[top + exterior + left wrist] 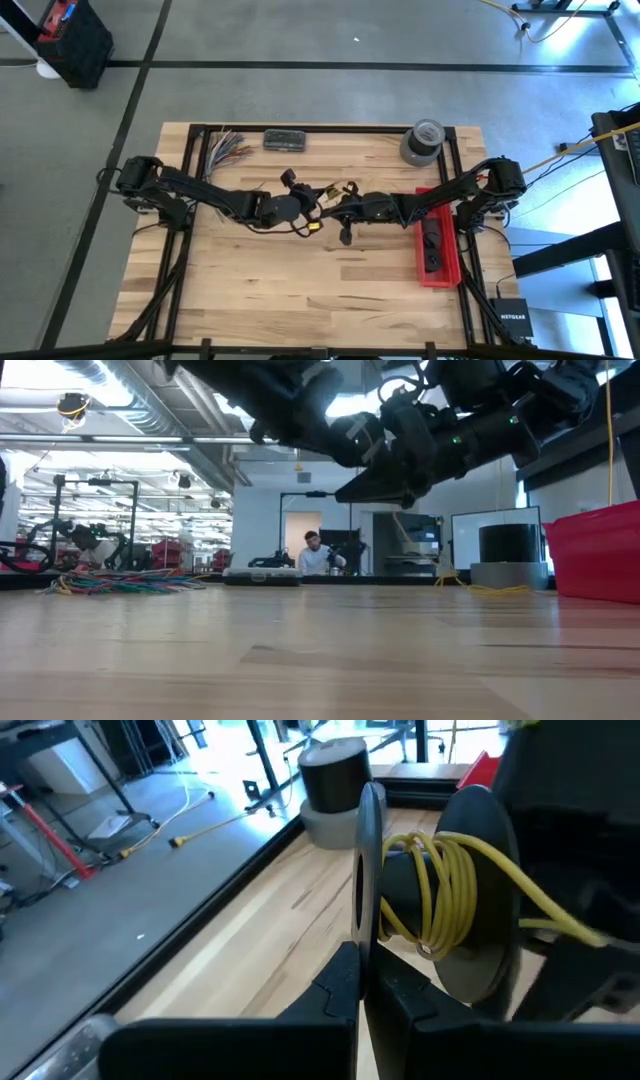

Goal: Coil cords
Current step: Coil the yellow wire onto the black spool

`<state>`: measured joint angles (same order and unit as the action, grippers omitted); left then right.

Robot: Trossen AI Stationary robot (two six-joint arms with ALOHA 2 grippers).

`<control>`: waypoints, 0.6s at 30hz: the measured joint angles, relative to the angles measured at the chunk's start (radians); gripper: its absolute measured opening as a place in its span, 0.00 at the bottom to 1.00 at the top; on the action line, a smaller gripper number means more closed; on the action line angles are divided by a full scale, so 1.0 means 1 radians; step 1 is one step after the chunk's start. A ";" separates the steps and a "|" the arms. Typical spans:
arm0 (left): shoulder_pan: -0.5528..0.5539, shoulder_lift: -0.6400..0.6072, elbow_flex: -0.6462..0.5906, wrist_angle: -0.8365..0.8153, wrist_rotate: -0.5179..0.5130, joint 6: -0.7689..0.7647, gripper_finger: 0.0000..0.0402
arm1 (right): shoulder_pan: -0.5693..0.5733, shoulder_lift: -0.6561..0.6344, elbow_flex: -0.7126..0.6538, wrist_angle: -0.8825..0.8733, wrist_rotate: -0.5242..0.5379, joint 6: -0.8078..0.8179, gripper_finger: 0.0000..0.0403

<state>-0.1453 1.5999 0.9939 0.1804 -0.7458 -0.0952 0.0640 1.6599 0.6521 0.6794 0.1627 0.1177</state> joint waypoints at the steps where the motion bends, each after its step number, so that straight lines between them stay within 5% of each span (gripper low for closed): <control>1: -0.002 -0.005 0.000 -0.017 0.000 0.003 0.00 | 0.003 0.000 0.000 0.002 -0.021 -0.004 0.01; 10: 0.003 -0.006 -0.001 -0.087 -0.028 -0.008 0.00 | 0.011 -0.063 0.021 -0.149 -0.435 -0.003 0.14; 18: 0.003 -0.006 -0.002 -0.110 -0.028 -0.009 0.00 | 0.013 -0.324 0.032 -0.551 -0.423 -0.053 0.32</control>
<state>-0.1425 1.5936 0.9924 0.0702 -0.7742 -0.1046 0.0772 1.3364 0.6842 0.1281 -0.2606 0.0645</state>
